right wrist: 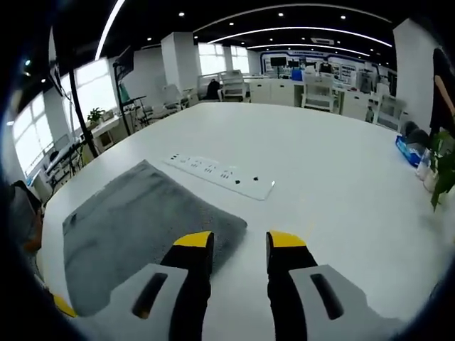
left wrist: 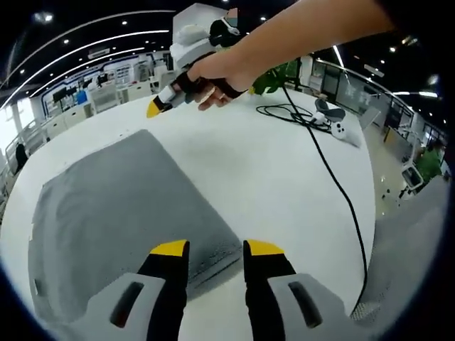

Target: Fold the towel on the table until its edges align and the towel forms a compact rectangular stack.

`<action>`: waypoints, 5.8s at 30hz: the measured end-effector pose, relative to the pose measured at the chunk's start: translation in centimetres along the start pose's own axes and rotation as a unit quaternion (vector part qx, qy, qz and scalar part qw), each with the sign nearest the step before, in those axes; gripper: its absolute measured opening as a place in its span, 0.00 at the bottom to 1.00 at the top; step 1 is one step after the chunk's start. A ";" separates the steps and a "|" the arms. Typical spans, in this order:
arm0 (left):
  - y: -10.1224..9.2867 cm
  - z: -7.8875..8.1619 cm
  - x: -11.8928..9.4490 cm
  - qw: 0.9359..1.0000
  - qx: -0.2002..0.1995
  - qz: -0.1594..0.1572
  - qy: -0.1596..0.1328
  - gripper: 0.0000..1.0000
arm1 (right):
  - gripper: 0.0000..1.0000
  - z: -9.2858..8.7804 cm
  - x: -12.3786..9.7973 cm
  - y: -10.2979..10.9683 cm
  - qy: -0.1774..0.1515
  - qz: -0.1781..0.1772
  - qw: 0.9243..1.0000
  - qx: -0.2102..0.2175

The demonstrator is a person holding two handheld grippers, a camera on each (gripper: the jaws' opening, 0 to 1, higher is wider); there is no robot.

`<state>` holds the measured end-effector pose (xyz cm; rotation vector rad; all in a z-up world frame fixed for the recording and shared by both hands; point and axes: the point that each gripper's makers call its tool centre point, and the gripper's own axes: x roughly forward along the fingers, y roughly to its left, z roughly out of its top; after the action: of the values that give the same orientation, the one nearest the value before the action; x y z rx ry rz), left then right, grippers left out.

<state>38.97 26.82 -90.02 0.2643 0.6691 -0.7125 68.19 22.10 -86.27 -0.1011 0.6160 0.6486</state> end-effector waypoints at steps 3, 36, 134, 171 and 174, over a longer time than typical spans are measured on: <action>-0.4 -0.1 0.3 1.000 0.003 -0.006 0.008 0.29 | 0.29 0.0 0.2 0.2 0.001 0.002 1.000 -0.004; -1.5 -0.6 2.0 0.998 0.053 -0.009 0.040 0.09 | 0.09 -3.8 4.2 0.1 0.064 0.032 0.997 0.013; -7.8 13.3 -5.8 0.981 -0.072 -0.071 -0.163 0.05 | 0.00 2.3 -12.8 -3.9 0.083 -0.038 0.994 0.063; -1.1 8.0 -12.2 0.966 -0.164 -0.009 -0.198 0.05 | 0.00 6.9 -8.1 4.6 0.052 -0.020 0.996 0.075; -0.2 7.5 -12.4 0.963 -0.180 -0.002 -0.203 0.05 | 0.00 7.0 -7.5 5.5 0.053 -0.017 0.996 0.067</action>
<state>35.45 29.74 -76.27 -0.2154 0.3937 -0.6111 63.79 24.38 -75.79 -0.0210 0.7560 0.5704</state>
